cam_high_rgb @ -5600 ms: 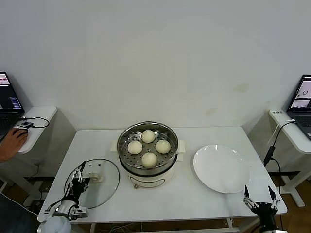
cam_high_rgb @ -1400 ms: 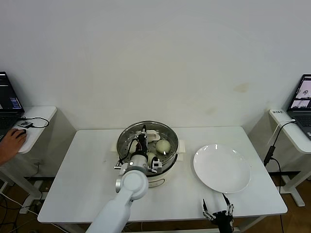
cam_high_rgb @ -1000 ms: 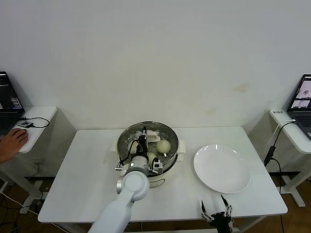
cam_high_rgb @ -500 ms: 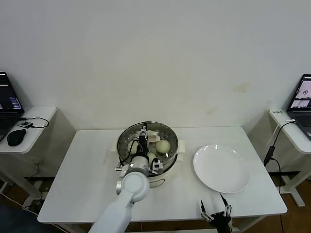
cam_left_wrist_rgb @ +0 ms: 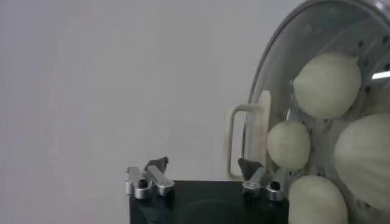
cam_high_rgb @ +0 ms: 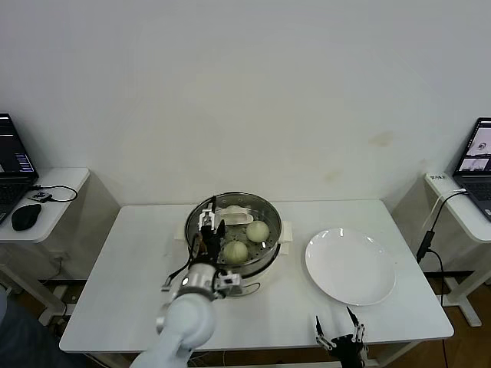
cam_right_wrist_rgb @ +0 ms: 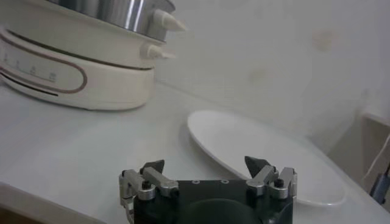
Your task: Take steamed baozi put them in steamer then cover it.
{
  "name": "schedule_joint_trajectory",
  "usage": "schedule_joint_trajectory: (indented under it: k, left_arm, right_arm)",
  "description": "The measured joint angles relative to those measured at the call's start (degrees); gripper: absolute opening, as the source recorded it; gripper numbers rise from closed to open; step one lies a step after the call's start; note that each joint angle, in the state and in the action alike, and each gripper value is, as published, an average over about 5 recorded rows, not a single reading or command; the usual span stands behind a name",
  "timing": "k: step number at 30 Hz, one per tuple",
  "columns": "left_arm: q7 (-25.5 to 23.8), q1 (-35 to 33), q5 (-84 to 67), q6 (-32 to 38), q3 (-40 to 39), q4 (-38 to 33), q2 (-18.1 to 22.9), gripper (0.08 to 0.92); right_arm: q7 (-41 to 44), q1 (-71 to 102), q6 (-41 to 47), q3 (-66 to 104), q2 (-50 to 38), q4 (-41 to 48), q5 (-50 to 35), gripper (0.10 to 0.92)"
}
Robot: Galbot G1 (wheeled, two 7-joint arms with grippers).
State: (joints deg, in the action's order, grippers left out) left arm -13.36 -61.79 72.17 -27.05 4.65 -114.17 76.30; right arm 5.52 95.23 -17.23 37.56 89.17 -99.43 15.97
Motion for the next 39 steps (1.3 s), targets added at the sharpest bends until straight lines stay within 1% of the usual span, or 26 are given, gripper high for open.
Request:
schedule_joint_trajectory:
  k: [4, 8, 14, 20, 24, 30, 39]
  left_arm:
    - [2.53, -5.74, -8.76, 1.04, 3.47, -5.79, -2.25, 0.822]
    - [7.02, -12.21, -21.94, 3.95, 9.17, -9.35, -3.41, 0.823]
    - [14.11, -21.69, -44.63, 13.27, 17.98, -9.52, -4.15, 0.823]
    - [18.84, -29.33, -64.5, 21.33, 22.46, -7.88, -3.56, 0.823]
    - [20.47, -32.68, -72.66, 25.97, 23.66, -6.51, -2.73, 0.823]
    - [21.34, -36.16, -79.32, 31.81, 24.87, -3.92, -1.44, 0.823]
    - [20.9, -38.78, -83.81, 36.47, 26.31, -1.15, -0.29, 0.823]
  right_arm:
    - [-0.08, 0.32, -0.31, -0.16, -0.37, -0.48, -0.79, 0.823]
    - [0.24, 0.9, -0.25, -0.76, -1.01, -1.29, -2.07, 0.823]
    - [1.04, 2.27, 0.83, -1.44, -2.87, -3.52, -5.5, 0.823]
    - [1.65, 4.27, 2.06, -1.45, -5.47, -6.36, -8.89, 0.823]
    - [2.29, 5.46, 2.77, -1.68, -7.14, -7.87, -11.05, 0.823]
    - [3.29, 6.02, 3.83, -1.68, -9.03, -9.47, -14.45, 0.823]
    - [4.26, 6.54, 4.72, -2.03, -9.87, -10.38, -16.65, 0.823]
